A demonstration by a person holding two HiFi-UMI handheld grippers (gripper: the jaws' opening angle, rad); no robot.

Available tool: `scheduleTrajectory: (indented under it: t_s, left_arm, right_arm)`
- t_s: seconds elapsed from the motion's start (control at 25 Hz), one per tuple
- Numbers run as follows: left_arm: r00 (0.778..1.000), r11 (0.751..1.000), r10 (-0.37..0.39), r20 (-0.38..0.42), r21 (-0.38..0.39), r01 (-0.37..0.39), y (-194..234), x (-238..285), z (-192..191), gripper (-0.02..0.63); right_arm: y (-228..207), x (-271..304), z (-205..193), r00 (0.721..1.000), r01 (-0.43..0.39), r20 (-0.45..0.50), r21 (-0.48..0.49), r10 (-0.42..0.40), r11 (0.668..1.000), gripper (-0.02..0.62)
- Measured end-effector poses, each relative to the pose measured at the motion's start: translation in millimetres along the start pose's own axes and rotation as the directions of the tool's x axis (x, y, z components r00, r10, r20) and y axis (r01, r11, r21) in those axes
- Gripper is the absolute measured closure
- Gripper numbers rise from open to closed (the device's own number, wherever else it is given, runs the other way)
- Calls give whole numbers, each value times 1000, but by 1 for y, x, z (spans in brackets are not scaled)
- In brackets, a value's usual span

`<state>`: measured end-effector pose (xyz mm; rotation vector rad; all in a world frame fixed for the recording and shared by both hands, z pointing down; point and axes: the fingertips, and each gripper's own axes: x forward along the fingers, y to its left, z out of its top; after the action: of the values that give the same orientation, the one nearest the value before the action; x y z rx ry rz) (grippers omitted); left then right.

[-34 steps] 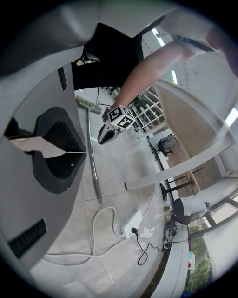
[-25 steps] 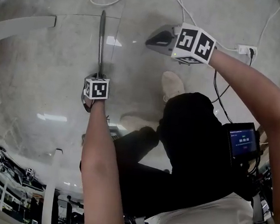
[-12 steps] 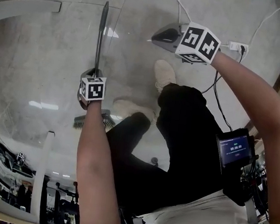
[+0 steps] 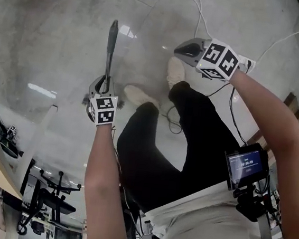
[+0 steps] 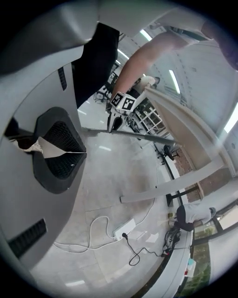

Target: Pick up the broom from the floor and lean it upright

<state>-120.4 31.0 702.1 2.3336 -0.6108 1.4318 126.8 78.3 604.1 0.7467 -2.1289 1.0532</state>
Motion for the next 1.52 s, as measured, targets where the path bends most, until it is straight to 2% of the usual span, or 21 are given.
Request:
scheduleTrajectory:
  t_s: [0.12,0.2,0.28,0.4,0.48,0.52,0.56,0.68,0.72,0.76,0.8,0.92,1.04,1.24,1.52]
  left_arm:
    - [995,995,74,59,-67,-70,3,-36,-16,532]
    - [979,974,181,91,-157,-165,11,-55,-28,531]
    - [951,929,289,106,-270,-252,23,-73,-41,531]
    - [921,846,379,88,-435,-307,33,-86,-63,531]
    - [908,780,416,51,-533,-327,36,-87,-77,531]
    - [899,736,437,26,-584,-341,40,-88,-86,531]
    - [886,683,463,-2,-637,-358,45,-90,-95,531]
    - [832,498,551,-71,-772,-395,64,-102,-120,531]
    - [815,449,574,-81,-801,-396,71,-108,-124,531]
    - [801,414,592,-84,-821,-392,78,-113,-128,531]
    - [791,392,607,-79,-836,-384,83,-118,-129,531]
    - [765,362,642,-50,-860,-360,93,-131,-128,531]
    - [745,350,666,-42,-864,-362,102,-133,-123,531]
    - [748,367,662,-51,-848,-383,124,-124,-117,531]
    - [744,360,665,-67,-844,-398,139,-122,-119,531]
  right_arm:
    - [29,11,6,999,-41,-16,-51,40,998,578]
    - [40,20,14,997,-81,-19,-132,79,988,578]
    - [50,28,24,993,-117,-25,-208,115,971,578]
    - [64,30,34,988,-155,-55,-264,146,952,578]
    - [73,26,39,983,-182,-83,-292,165,939,578]
    - [78,25,45,980,-198,-95,-310,177,930,578]
    - [82,24,53,976,-214,-106,-332,190,919,578]
    - [85,29,79,971,-236,-119,-382,206,893,578]
    - [86,31,87,972,-234,-115,-384,205,893,578]
    - [88,33,93,973,-230,-109,-380,203,896,578]
    - [91,36,97,973,-228,-106,-374,203,899,578]
    - [105,45,97,967,-252,-131,-374,218,893,578]
    - [115,52,88,955,-290,-185,-390,234,874,578]
    - [120,58,92,945,-315,-214,-399,247,861,578]
    - [104,54,106,958,-276,-188,-384,218,881,578]
